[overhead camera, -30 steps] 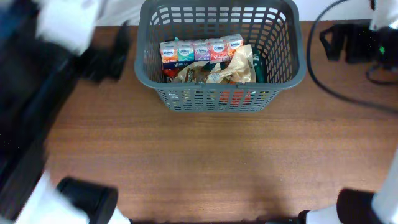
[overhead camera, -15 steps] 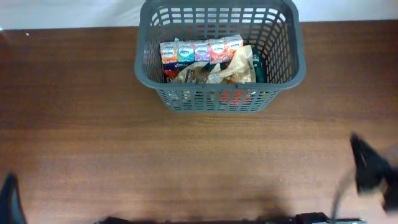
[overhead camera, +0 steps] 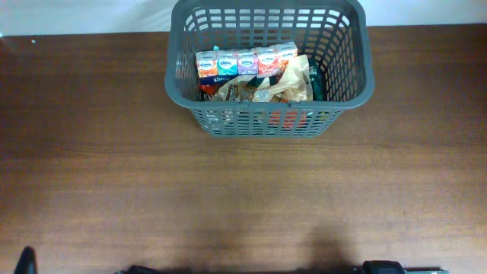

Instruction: Pack container

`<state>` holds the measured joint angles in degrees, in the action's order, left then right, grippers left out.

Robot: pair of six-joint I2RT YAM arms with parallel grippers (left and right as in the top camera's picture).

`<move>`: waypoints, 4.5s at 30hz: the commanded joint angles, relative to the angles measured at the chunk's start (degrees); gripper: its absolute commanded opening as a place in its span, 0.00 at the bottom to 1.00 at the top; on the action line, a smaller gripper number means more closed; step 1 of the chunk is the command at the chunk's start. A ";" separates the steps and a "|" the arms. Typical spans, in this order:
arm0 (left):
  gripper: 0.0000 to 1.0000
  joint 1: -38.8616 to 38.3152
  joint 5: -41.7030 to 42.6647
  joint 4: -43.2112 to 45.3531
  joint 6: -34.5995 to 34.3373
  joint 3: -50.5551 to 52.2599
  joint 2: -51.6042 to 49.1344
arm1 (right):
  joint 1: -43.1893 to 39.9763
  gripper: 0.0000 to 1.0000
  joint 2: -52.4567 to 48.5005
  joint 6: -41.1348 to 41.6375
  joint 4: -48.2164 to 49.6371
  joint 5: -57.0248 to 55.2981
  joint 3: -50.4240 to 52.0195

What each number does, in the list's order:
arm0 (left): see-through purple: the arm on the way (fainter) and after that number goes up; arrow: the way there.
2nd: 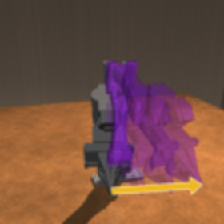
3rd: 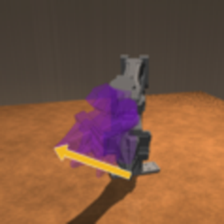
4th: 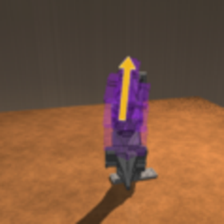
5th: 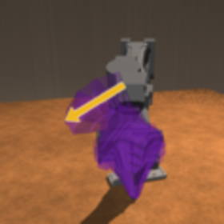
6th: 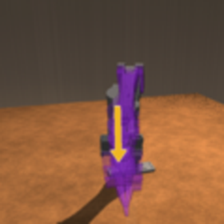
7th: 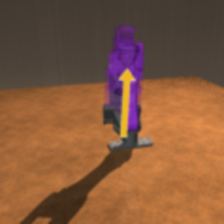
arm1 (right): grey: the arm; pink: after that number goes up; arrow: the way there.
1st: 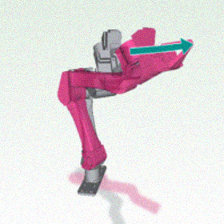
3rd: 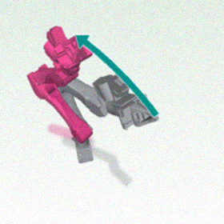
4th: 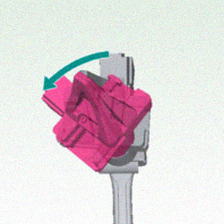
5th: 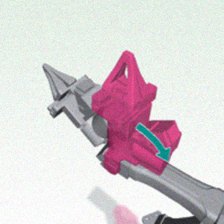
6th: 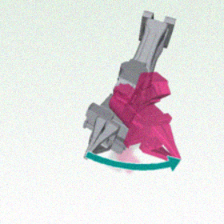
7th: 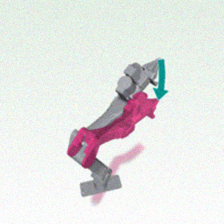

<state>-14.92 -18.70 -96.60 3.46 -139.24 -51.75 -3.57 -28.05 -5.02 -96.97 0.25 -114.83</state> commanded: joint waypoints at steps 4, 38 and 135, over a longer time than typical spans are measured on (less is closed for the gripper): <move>0.99 0.09 -0.13 -0.04 -2.67 4.31 0.04 | -4.35 0.99 7.21 -3.08 -0.22 1.70 9.64; 0.99 0.09 -0.17 -0.04 -2.62 5.66 0.04 | -3.56 0.99 7.61 -3.13 0.74 0.61 13.31; 0.99 16.68 9.68 29.99 -13.29 57.27 38.05 | -3.56 0.99 27.65 -1.81 93.72 14.36 114.51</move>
<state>-0.14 -13.15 -71.22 -8.01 -94.24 -17.23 -7.42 -0.91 -7.46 -2.83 14.11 -0.58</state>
